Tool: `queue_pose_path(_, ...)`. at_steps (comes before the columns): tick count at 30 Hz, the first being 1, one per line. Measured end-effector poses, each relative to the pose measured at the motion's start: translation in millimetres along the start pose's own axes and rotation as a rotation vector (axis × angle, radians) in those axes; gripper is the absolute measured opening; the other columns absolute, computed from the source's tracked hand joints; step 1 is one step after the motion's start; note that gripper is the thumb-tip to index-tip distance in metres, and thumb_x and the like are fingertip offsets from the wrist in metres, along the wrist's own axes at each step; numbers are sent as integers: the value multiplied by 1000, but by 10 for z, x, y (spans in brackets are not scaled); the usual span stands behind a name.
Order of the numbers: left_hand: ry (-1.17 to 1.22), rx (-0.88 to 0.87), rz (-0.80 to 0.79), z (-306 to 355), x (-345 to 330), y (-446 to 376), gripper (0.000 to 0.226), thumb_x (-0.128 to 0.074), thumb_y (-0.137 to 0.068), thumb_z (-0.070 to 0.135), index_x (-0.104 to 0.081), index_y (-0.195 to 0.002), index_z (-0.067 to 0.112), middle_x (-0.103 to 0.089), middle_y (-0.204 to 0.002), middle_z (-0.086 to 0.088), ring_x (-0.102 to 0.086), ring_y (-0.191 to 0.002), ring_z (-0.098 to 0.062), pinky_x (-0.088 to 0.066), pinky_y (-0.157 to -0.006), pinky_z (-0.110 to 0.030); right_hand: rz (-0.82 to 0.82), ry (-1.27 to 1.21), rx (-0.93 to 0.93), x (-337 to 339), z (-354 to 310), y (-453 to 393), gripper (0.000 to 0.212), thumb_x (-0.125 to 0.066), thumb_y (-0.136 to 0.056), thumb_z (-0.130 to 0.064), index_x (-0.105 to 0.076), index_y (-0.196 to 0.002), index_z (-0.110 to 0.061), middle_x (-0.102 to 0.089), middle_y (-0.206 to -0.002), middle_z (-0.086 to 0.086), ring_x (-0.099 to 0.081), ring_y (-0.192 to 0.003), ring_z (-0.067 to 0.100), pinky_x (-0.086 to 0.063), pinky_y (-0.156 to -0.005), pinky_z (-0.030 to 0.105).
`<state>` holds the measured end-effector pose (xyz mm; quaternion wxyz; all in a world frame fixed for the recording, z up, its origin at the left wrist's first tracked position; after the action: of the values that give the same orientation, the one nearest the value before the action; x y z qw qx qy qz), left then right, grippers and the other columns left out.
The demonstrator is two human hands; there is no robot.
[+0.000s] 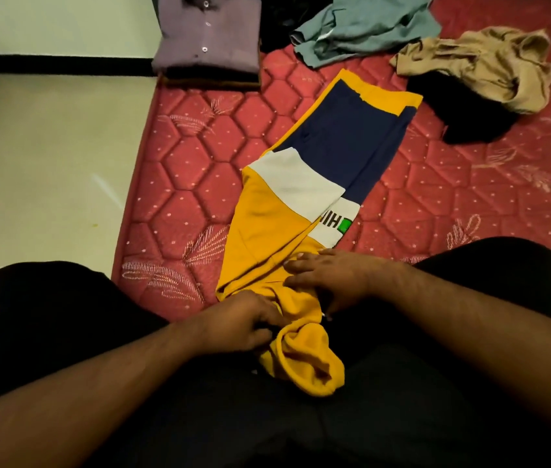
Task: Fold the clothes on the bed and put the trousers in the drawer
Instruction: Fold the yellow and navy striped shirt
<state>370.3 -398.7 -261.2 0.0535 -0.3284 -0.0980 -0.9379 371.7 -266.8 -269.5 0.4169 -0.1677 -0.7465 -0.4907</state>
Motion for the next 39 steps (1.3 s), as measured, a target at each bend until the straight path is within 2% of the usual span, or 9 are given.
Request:
queue_pose_path(4, 379, 206, 168, -213, 113, -16, 34, -54, -80, -8, -75, -99, 10, -75, -93, -5, -71, -85, -14, -58, -77, -30, 124, 7, 47, 20, -88, 37, 94, -72, -77, -52, -20, -152, -32, -4, -163, 1, 0, -149, 24, -7, -116, 53)
queue_pose_path(8, 572, 341, 343, -386, 344, -1, 24, -46, -63, 0, -65, -60, 14, -67, -61, -6, -65, -63, -25, -54, -62, -28, 399, 111, 252, 231, -374, 94, 67, -73, -74, -51, -51, -133, -27, -44, -142, 7, -41, -129, 31, -36, -96, 49)
queue_pose_path(11, 613, 358, 386, -473, 366, 42, 26, -43, -60, 0, -65, -56, 14, -64, -54, -8, -61, -56, -25, -51, -58, -29, 314, 22, 383, 109, -628, 41, 42, -69, -81, -39, -61, -119, -22, -55, -129, 4, -48, -119, 26, -37, -92, 43)
queue_pose_path(17, 880, 293, 516, -462, 504, 117, 18, -66, -69, 28, -72, -68, 11, -58, -62, -16, -53, -57, -19, -38, -52, -24, 319, -1471, 85, 180, -150, 76, 22, -66, -85, -25, -65, -105, -14, -68, -106, 14, -64, -92, 28, -52, -84, 46)
queue_pose_path(20, 1123, 273, 392, -476, 559, 59, 85, -70, -64, 74, -65, -108, 2, -64, -92, -22, -59, -77, -30, -45, -61, -30, 384, -2078, 20, 239, 11, 89, 64, -80, -71, -43, -57, -126, -20, -66, -122, 8, -67, -104, 27, -57, -81, 42)
queue_pose_path(23, 1024, 261, 432, -406, 775, -80, 96, -80, -57, 67, -55, -126, 6, -73, -100, -5, -71, -80, -19, -55, -60, -25, 517, -2155, 26, 341, 63, 114, 72, -86, -60, -44, -59, -123, -22, -68, -120, 6, -68, -103, 26, -57, -76, 40)
queue_pose_path(29, 989, 373, 600, -513, 925, -399, 54, -76, -70, 8, -59, -121, 5, -73, -105, -11, -68, -97, -30, -57, -72, -32, 1009, -2124, -76, 520, 319, 290, 26, -68, -67, 7, -67, -73, -18, -71, -81, 9, -67, -76, 24, -56, -63, 33)
queue_pose_path(35, 929, 353, 362, -453, 1277, -1012, 60, -58, -56, 1, -62, -110, 26, -74, -96, 6, -68, -87, -18, -54, -75, -33, 1422, -2157, -112, 475, 542, 462, 57, -68, -65, 9, -47, -112, -15, -67, -101, 9, -64, -90, 23, -52, -78, 40)
queue_pose_path(39, 731, 550, 259, -716, 1212, -1263, 42, -79, -72, 11, -63, -110, 18, -71, -109, -8, -67, -96, -25, -56, -84, -37, 1447, -2326, -665, -18, 1010, 404, 74, -73, -75, 5, -35, -131, -24, -62, -117, 12, -64, -100, 33, -53, -76, 45)
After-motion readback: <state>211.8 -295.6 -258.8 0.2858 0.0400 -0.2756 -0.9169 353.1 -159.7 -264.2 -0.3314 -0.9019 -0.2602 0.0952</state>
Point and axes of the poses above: each hand's wrist, its own y-axis away from the middle knuckle, its own x-axis out of the back of the hand, z = x × y, the point moved 7 cm from there along -y, towards the middle knuckle
